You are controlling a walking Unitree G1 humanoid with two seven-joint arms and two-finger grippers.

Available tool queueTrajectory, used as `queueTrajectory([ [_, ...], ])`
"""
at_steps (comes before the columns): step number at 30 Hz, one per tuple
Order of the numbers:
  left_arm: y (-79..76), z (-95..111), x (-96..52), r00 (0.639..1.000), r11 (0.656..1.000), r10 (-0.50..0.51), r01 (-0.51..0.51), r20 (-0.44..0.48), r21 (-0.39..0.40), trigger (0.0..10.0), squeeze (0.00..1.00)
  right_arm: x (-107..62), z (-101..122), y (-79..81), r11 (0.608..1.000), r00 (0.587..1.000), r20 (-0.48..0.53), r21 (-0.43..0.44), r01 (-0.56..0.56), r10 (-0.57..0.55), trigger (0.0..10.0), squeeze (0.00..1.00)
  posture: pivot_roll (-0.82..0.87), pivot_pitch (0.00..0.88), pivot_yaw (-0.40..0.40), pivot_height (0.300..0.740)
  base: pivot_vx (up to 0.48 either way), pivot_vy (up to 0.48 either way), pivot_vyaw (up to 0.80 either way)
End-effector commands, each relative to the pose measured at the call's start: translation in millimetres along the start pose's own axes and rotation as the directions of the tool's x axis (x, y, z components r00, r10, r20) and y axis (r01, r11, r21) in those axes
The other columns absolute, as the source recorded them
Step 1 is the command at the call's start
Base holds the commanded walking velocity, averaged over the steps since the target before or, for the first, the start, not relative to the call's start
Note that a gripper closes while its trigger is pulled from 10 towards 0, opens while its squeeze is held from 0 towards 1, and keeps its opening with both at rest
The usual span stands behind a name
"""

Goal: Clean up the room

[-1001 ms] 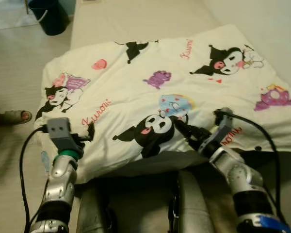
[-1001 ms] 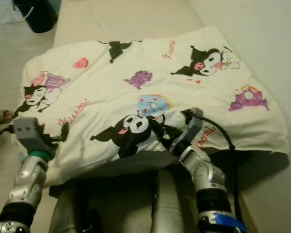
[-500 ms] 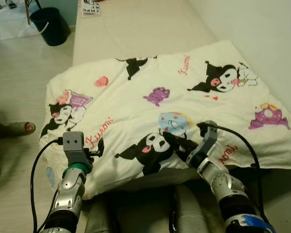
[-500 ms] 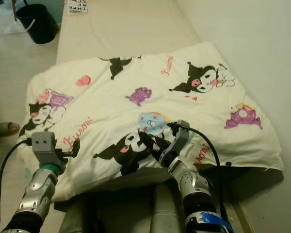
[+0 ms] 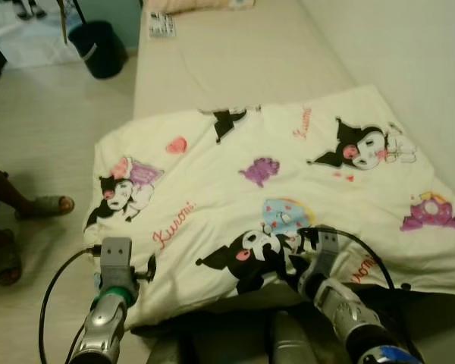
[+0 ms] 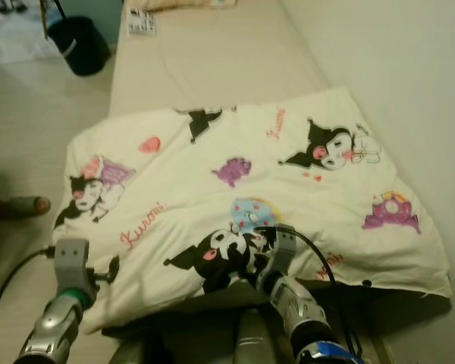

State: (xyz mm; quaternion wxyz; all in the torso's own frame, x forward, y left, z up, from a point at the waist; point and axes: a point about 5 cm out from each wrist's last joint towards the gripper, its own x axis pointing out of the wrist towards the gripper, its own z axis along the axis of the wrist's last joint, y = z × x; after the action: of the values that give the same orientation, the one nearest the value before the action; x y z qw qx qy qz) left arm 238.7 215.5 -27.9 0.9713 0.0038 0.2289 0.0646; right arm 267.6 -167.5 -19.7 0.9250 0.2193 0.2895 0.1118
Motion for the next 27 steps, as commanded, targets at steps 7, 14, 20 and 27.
queueTrajectory([
  [7, 27.5, -72.1, -39.2, 0.946, 0.99, 0.106, -0.129, -0.306, -0.055, 10.0, 0.0, -18.6, -42.5, -22.4, 0.987, 0.977, -0.156, -0.093, 0.13, -0.144, 10.0, 0.0, -0.16, 0.0, 0.075, 0.721, 0.0, 0.0, 0.0],
  [14, 36.1, -109.1, -69.0, 0.868, 0.975, 0.156, -0.213, -0.471, -0.068, 10.0, 0.0, -31.8, -63.5, -35.0, 0.968, 0.945, -0.233, -0.149, 0.2, -0.231, 10.0, 0.0, -0.16, 0.0, 0.074, 0.736, 0.0, 0.0, 0.0],
  [20, 43.8, -134.5, -96.1, 0.795, 0.958, 0.188, -0.278, -0.577, -0.071, 10.0, 0.0, -43.6, -75.0, -47.7, 0.918, 0.9, -0.246, -0.27, 0.292, -0.359, 10.0, 0.0, -0.16, 0.0, 0.074, 0.74, 0.0, 0.0, 0.0],
  [27, 41.4, -128.4, -88.6, 0.814, 0.965, 0.172, -0.253, -0.554, -0.072, 10.0, 0.0, -41.0, -81.3, -39.1, 0.941, 0.912, -0.315, -0.293, 0.17, -0.263, 10.0, 0.0, -0.14, 0.0, 0.059, 0.74, 0.0, 0.0, 0.56],
])
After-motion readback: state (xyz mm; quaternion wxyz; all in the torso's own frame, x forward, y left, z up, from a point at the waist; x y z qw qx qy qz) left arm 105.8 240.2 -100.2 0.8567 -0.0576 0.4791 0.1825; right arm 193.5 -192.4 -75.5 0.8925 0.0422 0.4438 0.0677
